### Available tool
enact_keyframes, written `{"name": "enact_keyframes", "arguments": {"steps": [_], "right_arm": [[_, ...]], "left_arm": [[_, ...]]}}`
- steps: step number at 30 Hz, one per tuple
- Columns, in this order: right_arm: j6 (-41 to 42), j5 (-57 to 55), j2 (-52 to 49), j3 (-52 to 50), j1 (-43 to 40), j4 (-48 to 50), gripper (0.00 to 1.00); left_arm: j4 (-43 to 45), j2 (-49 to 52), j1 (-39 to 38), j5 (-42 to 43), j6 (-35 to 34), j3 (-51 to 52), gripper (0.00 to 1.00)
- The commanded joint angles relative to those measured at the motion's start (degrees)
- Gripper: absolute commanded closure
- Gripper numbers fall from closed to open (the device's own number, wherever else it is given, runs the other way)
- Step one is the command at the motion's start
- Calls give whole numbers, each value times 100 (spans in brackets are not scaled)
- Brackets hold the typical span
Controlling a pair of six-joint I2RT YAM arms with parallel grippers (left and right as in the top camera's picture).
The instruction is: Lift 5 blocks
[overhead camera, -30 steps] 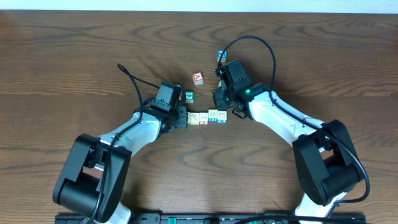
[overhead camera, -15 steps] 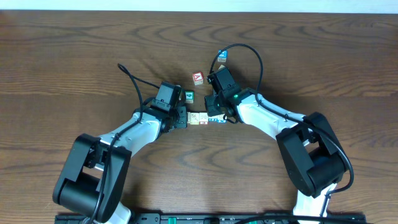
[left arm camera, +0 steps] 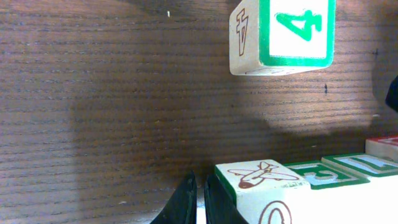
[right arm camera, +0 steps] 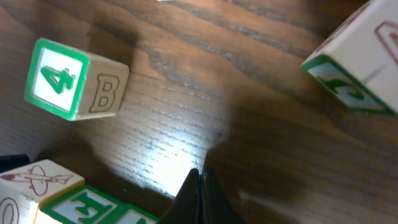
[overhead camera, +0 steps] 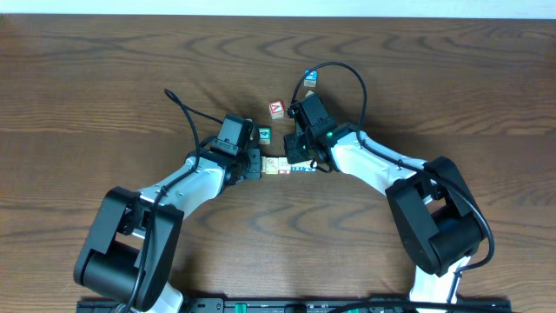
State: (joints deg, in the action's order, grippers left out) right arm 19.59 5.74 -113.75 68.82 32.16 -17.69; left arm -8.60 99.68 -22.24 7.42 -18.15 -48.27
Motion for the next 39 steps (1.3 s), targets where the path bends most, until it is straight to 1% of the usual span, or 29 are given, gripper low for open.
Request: {"name": "enact_keyframes", "arguments": {"steps": [1, 11, 13, 17, 23, 30, 35, 39], "right_arm": [[103, 76, 17, 24, 28, -59, 99], [109, 52, 17, 35, 2, 22, 99], [94, -17, 17, 85, -72, 166, 99], [44, -142, 17, 334, -299, 79, 99], [4, -498, 28, 748, -758, -994, 99], [-79, -850, 72, 758, -1082, -2107, 99], [-179, -461, 72, 758, -1071, -2529, 99], [-249, -17, 72, 758, -962, -2577, 99]], "left_arm": [[-203, 319, -7, -105, 33, 166, 92], [-203, 319, -7, -105, 33, 166, 92], [-203, 319, -7, -105, 33, 166, 92], [-203, 319, -7, -105, 33, 166, 92], [-208, 319, -7, -105, 33, 166, 92], [-208, 319, -7, -101, 9, 166, 92], [-201, 319, -7, -98, -11, 166, 93], [-201, 319, -7, -98, -9, 166, 92]]}}
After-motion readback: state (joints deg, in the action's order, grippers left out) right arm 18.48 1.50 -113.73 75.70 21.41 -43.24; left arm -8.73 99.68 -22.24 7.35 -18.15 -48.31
